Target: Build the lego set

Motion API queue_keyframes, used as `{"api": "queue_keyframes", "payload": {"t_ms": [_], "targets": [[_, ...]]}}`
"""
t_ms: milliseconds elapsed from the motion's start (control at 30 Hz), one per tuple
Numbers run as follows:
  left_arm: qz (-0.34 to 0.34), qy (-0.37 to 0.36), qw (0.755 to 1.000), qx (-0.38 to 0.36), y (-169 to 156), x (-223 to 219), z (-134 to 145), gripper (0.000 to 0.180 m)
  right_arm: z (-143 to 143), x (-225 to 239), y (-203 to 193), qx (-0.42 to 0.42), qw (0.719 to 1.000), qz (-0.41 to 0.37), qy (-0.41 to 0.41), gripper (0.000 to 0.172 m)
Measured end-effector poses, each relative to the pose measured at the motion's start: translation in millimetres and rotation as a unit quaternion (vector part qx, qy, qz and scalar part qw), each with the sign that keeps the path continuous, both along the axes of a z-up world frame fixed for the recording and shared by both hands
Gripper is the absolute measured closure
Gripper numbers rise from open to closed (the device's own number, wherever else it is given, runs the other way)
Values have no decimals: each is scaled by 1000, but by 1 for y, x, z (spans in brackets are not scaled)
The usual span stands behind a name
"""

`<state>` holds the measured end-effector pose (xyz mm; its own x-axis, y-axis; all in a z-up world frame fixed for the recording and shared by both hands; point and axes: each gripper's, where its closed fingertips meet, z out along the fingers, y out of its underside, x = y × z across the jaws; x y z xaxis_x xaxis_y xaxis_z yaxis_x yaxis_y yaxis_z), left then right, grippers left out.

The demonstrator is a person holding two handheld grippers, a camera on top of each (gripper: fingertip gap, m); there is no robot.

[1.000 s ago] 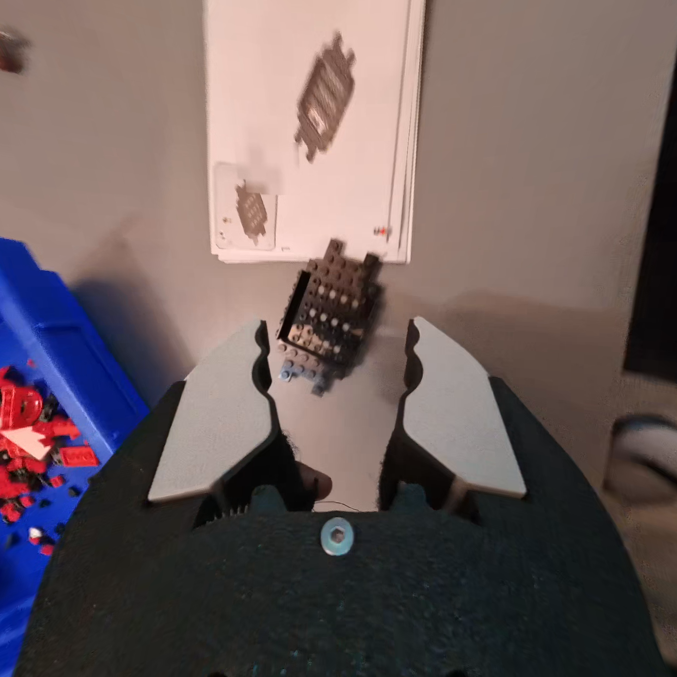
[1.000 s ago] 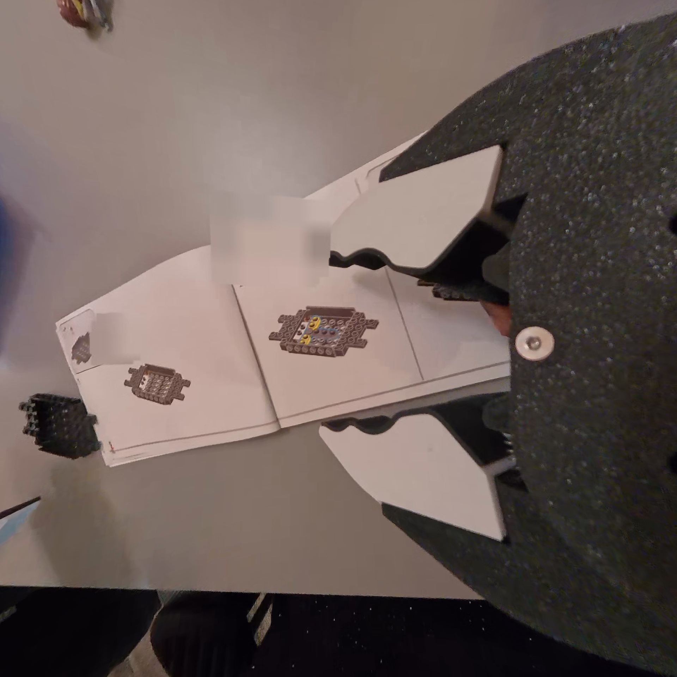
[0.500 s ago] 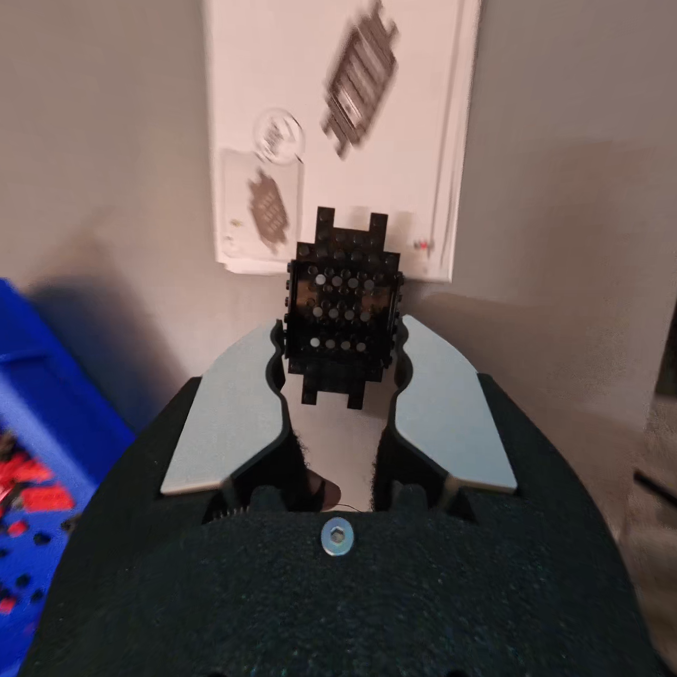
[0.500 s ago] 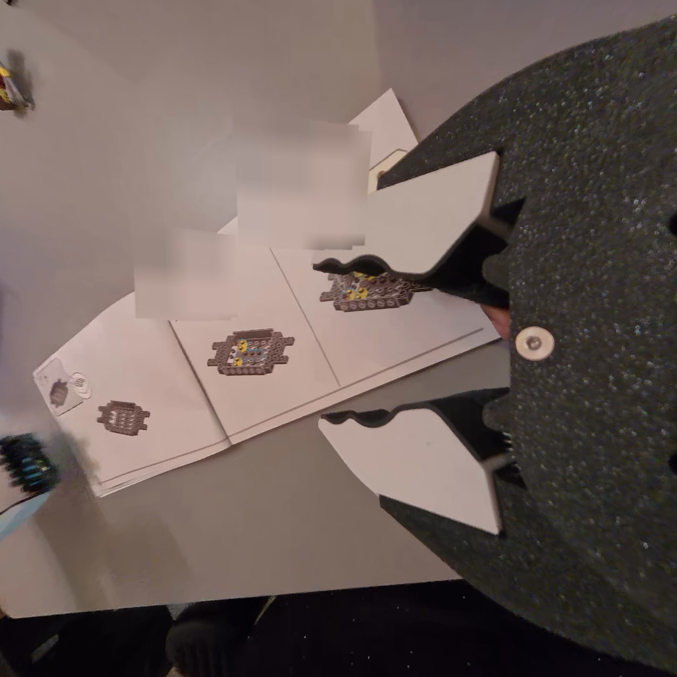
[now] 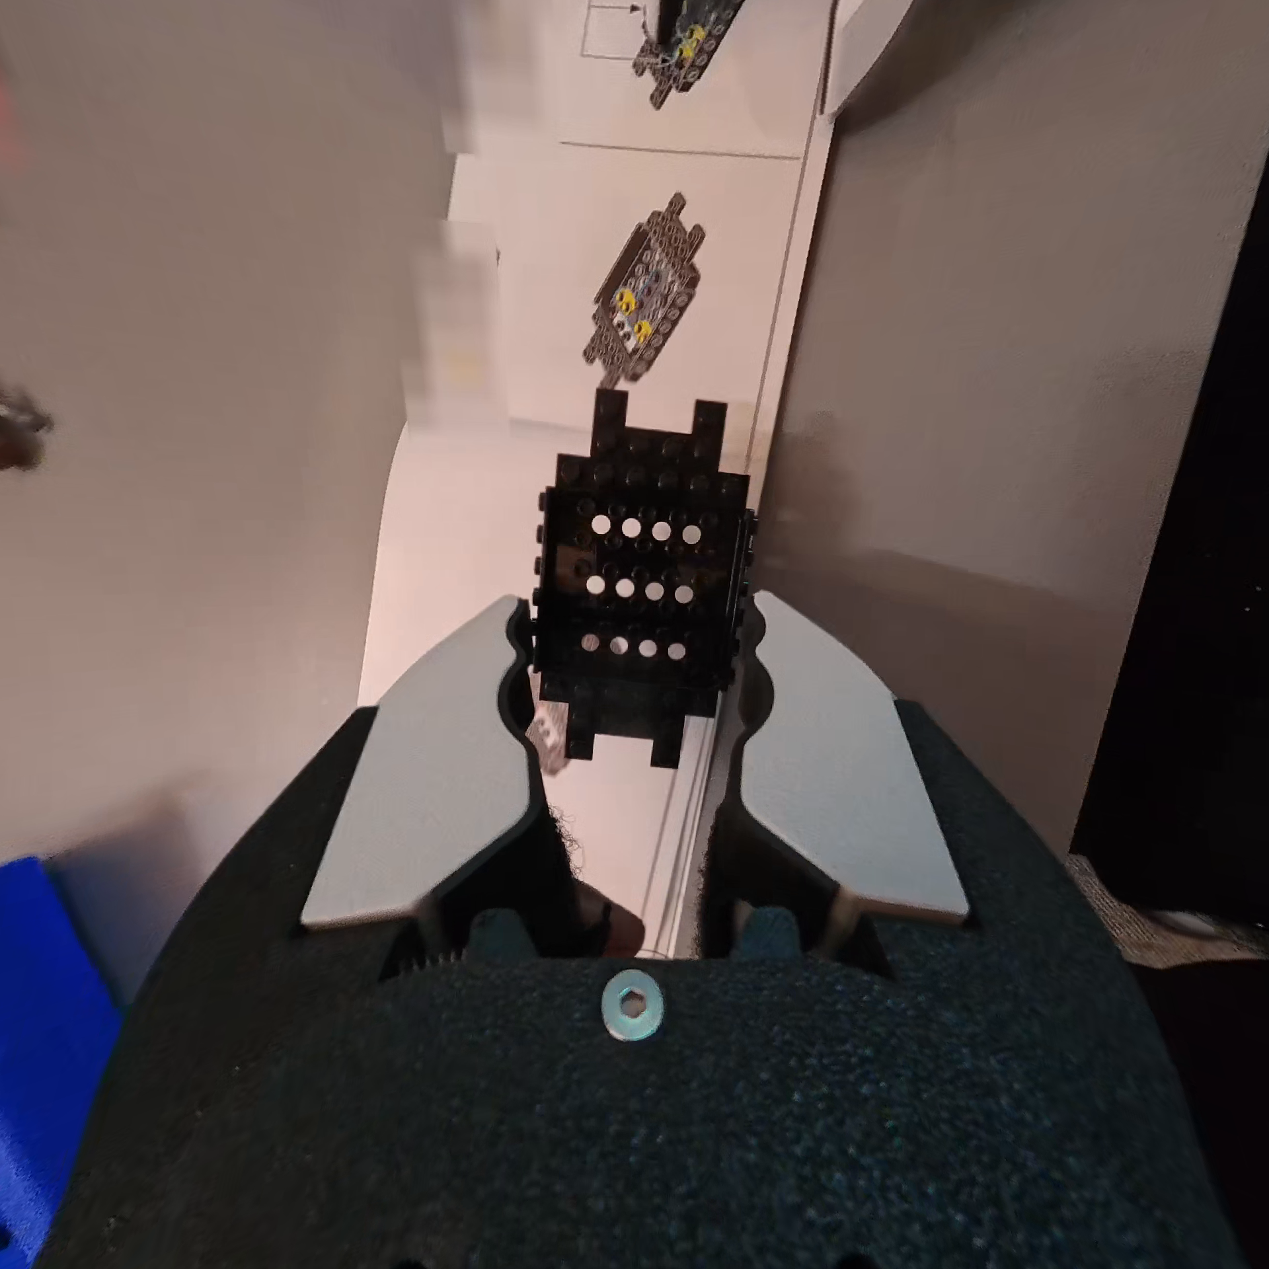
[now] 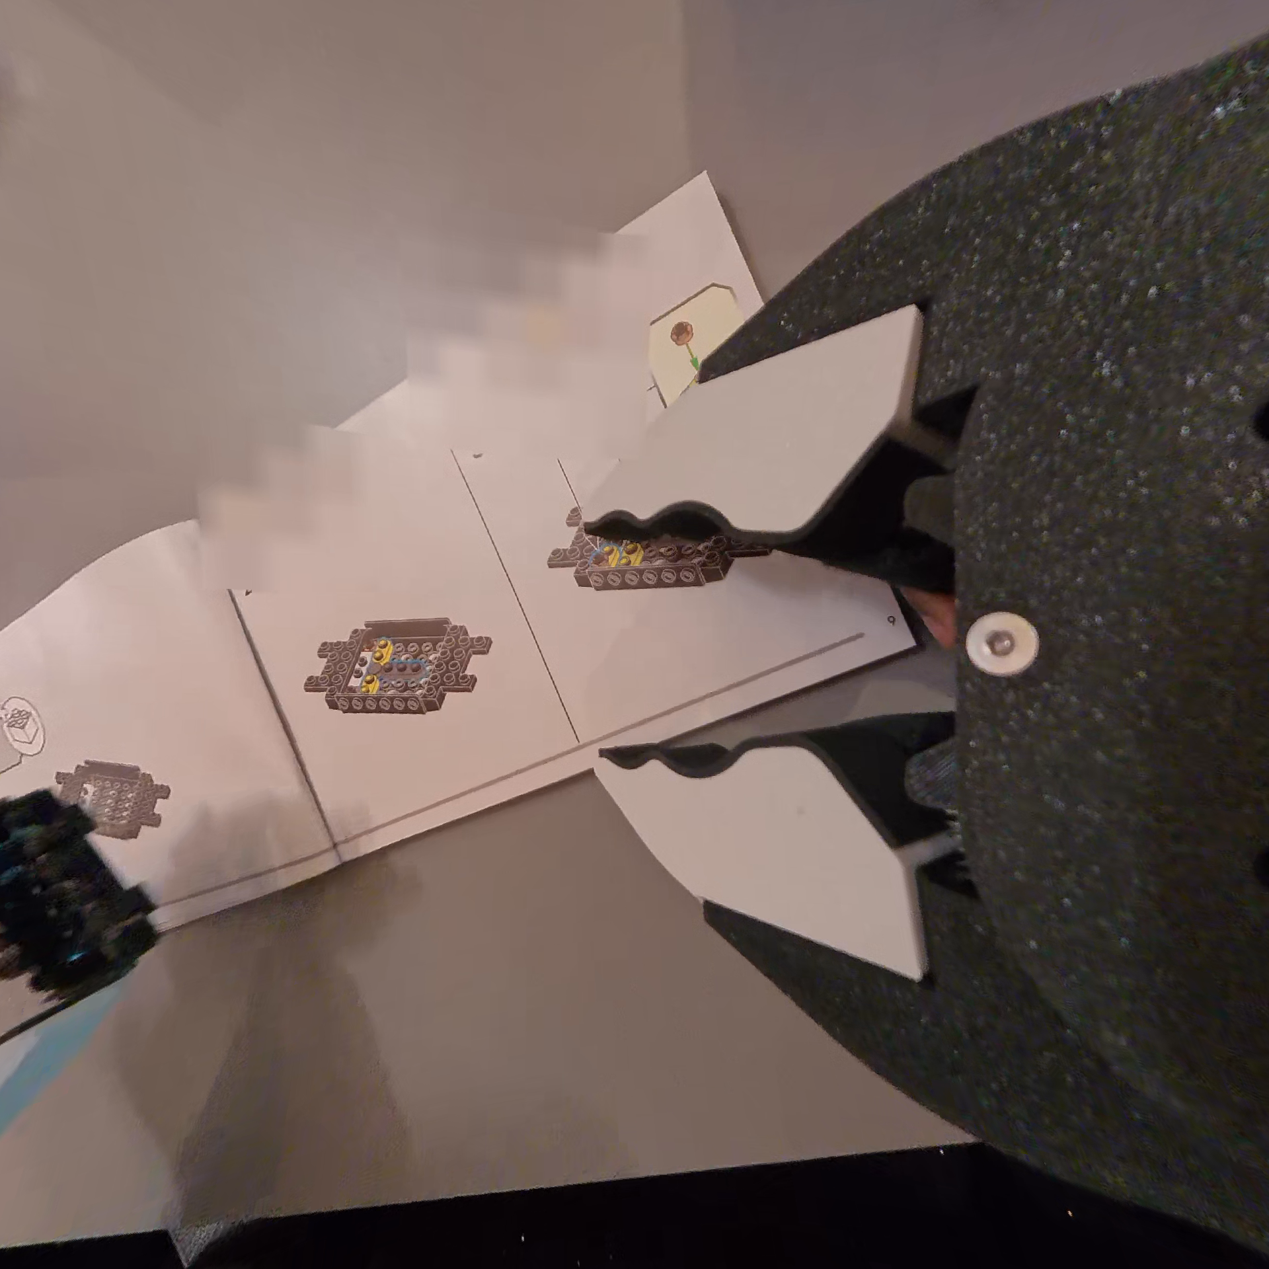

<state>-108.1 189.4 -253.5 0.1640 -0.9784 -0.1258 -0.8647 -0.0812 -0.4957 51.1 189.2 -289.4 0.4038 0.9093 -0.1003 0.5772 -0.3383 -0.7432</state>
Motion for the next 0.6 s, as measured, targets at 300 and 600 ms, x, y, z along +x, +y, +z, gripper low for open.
{"api": "queue_keyframes", "payload": {"t_ms": [300,600], "targets": [[-68,32,997,-36,-6,62,-16,123,18,-13,-8,15,999,22,47,112],[-124,24,990,-59,-13,107,-30,122,13,-40,-12,35,997,29,59,110]]}}
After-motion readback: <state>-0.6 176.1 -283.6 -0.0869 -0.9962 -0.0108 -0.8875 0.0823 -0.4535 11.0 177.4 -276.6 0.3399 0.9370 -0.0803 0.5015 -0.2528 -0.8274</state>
